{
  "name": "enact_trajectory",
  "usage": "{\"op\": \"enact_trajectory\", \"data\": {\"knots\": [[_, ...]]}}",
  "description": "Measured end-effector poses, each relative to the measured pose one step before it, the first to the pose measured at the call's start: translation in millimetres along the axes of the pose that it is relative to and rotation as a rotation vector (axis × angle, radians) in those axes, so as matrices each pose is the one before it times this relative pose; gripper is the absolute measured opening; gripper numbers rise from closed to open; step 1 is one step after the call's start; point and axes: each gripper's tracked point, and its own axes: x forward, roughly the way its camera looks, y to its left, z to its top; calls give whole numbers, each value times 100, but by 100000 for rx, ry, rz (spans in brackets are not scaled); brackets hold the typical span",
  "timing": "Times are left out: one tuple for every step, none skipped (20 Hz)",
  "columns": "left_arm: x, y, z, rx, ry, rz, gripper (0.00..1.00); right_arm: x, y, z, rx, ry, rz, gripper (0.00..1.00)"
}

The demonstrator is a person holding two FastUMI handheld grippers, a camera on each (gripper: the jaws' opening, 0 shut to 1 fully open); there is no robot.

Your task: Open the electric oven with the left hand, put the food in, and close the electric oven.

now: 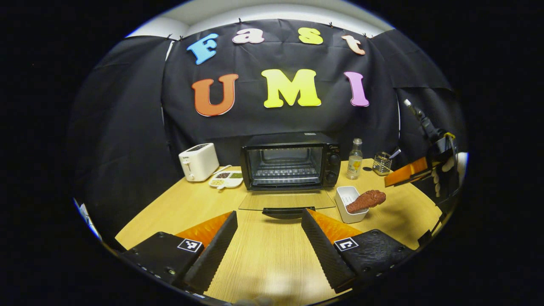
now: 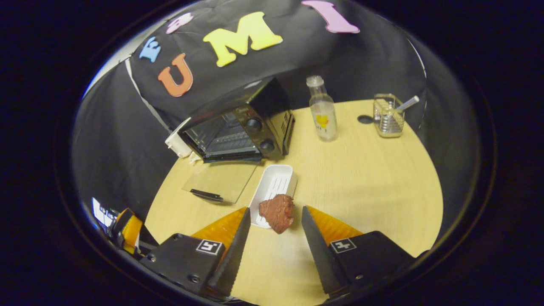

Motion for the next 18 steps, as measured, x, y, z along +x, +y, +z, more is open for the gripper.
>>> {"op": "enact_trajectory", "data": {"knots": [[-940,270,150,582,294,2869,96,974,-470,-152,2520,2295,1173,70],[-946,301,72,418,428,2820,96,1046,-558,-197,2292,2877,936,66],[-962,297,194,-106,184,2351,97,740,-171,-170,3226,2735,2166,63],[-866,30,187,-691,-142,1525,97,590,572,-122,3988,2235,4406,63],[-866,-124,128,-428,-64,1130,96,579,411,-449,4988,2837,3347,53],[-590,-5,42,-212,-138,889,96,431,147,-352,4049,2178,1756,42],[-426,-107,40,438,169,612,96,342,-425,-213,2211,671,-491,42],[-310,149,46,693,-324,564,97,371,-110,151,1974,-420,367,17],[-368,275,191,176,-352,374,96,-364,420,-205,1078,313,336,22],[-371,113,312,-610,-787,-40,97,-198,360,15,117,-77,744,18],[-295,130,111,-698,-983,-447,97,-343,250,-32,-773,-422,-209,17],[-466,237,56,79,-790,-528,97,-677,438,220,-1313,-2230,-439,15],[-409,344,1,240,-318,-246,97,-685,661,408,-1460,-2844,-165,15],[-497,369,-37,-434,-560,-794,97,-889,850,251,-1073,-3116,-318,14],[-525,376,-127,-1143,-555,-1457,97,-748,958,168,-550,-2481,25,14],[-507,398,-55,-1080,-745,-876,97,-845,995,90,496,-2866,-146,15],[-439,569,-320,-729,138,-900,97,-851,989,61,869,-3212,-112,15],[-736,697,-144,-390,-31,-232,97,-840,1202,11,1220,-2897,647,14]]}}
